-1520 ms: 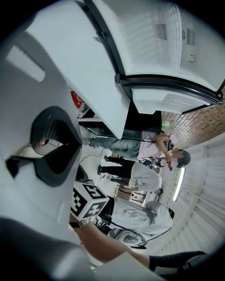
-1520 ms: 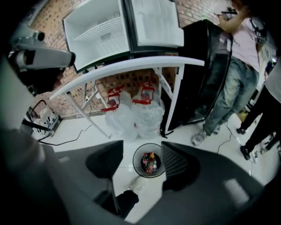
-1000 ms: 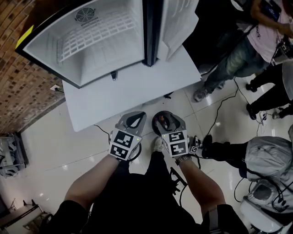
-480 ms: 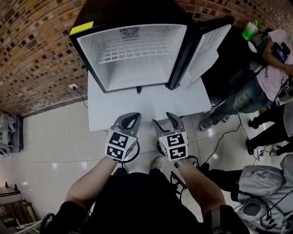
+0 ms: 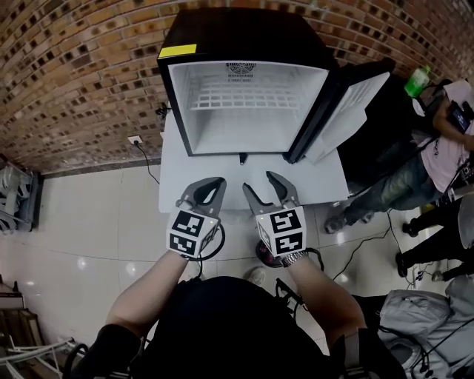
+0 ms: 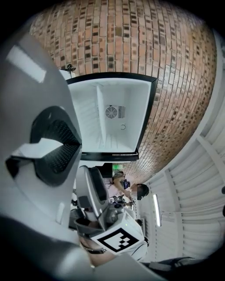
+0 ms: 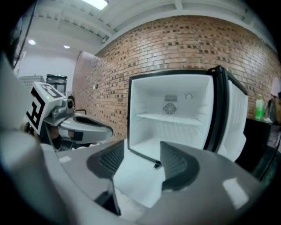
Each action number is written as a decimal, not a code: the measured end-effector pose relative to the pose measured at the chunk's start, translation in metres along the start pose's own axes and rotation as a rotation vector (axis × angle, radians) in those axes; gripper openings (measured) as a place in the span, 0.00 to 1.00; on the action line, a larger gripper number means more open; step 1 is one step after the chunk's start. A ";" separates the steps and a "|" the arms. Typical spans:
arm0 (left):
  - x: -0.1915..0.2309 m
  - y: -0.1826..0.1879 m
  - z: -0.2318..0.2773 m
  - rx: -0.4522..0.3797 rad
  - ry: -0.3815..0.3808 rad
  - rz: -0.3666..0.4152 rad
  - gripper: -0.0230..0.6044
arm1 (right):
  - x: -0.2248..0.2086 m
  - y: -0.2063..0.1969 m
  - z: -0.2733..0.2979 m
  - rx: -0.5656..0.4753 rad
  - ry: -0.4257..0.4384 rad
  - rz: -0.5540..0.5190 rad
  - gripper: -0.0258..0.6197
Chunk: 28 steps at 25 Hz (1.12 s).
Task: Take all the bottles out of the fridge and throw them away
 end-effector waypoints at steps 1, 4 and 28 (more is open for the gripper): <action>0.002 0.003 -0.002 -0.009 0.006 0.003 0.04 | 0.002 0.005 0.001 -0.012 0.006 -0.002 0.44; 0.010 0.010 -0.008 -0.031 0.025 0.007 0.04 | 0.008 0.019 0.002 -0.044 0.022 -0.006 0.43; 0.019 0.050 -0.009 -0.128 0.017 0.049 0.04 | 0.013 0.075 -0.006 -0.196 -0.025 -0.054 0.04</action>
Point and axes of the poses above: the fingertips, and each gripper's own axes: z forward along the fingers, x to its left, y out of its top, the point moved 8 cm from there along -z, backward along the fingers, and after that the axes turned 1 degree about -y, right-handed, at the moved point
